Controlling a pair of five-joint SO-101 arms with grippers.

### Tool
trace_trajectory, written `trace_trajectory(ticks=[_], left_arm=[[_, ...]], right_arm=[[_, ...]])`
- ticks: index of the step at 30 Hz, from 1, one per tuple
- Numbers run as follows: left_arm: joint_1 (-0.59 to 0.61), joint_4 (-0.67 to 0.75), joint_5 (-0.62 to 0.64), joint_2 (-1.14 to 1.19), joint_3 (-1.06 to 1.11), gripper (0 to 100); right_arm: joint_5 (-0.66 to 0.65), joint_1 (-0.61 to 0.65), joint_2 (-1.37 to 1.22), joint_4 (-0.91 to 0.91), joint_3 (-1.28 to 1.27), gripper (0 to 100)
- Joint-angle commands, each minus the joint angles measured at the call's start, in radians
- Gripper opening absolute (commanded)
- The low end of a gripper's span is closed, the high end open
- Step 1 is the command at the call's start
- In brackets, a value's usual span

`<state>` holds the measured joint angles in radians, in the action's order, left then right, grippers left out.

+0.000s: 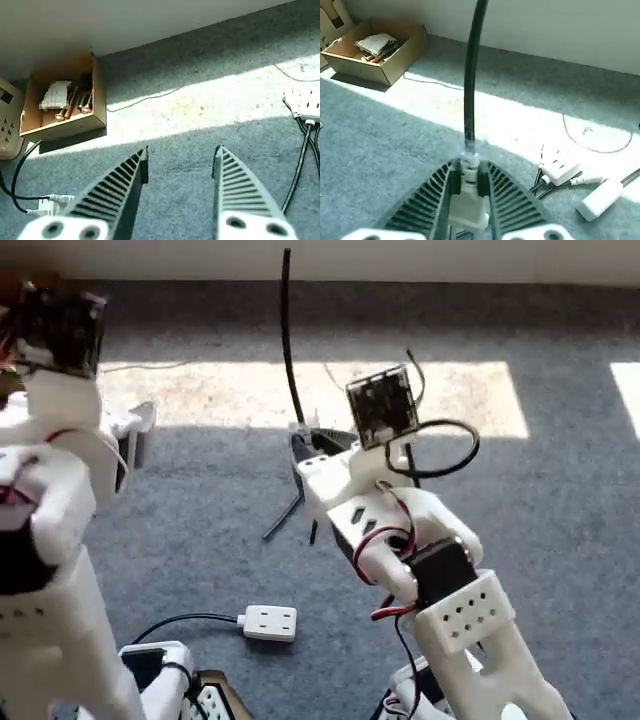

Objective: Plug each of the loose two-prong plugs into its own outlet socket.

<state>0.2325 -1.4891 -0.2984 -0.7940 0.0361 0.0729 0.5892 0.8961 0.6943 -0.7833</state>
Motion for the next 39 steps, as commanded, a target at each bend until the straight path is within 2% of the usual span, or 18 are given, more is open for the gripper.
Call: trace_trajectory(ticks=[1, 3, 5, 8, 10, 12, 15, 19, 33, 35, 39], left_arm=[[-0.045, 0.301, -0.035, -0.363, 0.627, 21], [-0.058, 0.425, -0.043, -0.536, 0.881, 22], [-0.082, 0.485, -0.038, -0.702, 1.066, 29], [-0.12, 0.477, 0.011, -0.932, 1.227, 41], [-0.165, 0.411, 0.014, -1.052, 1.279, 45], [-0.223, 0.364, 0.029, -1.041, 1.285, 45], [-0.288, 0.387, 0.046, -1.001, 1.291, 45], [-0.295, 0.405, 0.048, -1.017, 1.253, 45], [-0.294, 0.439, 0.051, -1.015, 1.218, 42], [-0.294, 0.445, 0.046, -1.015, 1.239, 42], [-0.263, 0.545, 0.032, -1.015, 1.353, 42]], right_arm=[[-0.014, 0.007, 0.025, -0.125, -0.137, 0.6], [-0.014, 0.012, 0.007, -0.125, -0.139, 0.6], [-0.012, 0.012, -0.002, -0.125, -0.139, 0.6], [-0.012, 0.012, -0.005, -0.125, -0.139, 0.6], [-0.011, 0.012, -0.004, -0.125, -0.139, 0.6], [-0.003, 0.015, -0.004, -0.124, -0.142, 0.6], [0.043, 0.041, -0.004, -0.122, -0.148, 0.6], [0.044, 0.107, -0.012, -0.122, -0.15, 0.6], [0.081, 0.174, -0.012, -0.062, -0.145, 0.6], [0.081, 0.177, -0.012, -0.047, -0.14, 0.6], [0.077, 0.177, -0.01, 0.035, -0.097, 0.6]])
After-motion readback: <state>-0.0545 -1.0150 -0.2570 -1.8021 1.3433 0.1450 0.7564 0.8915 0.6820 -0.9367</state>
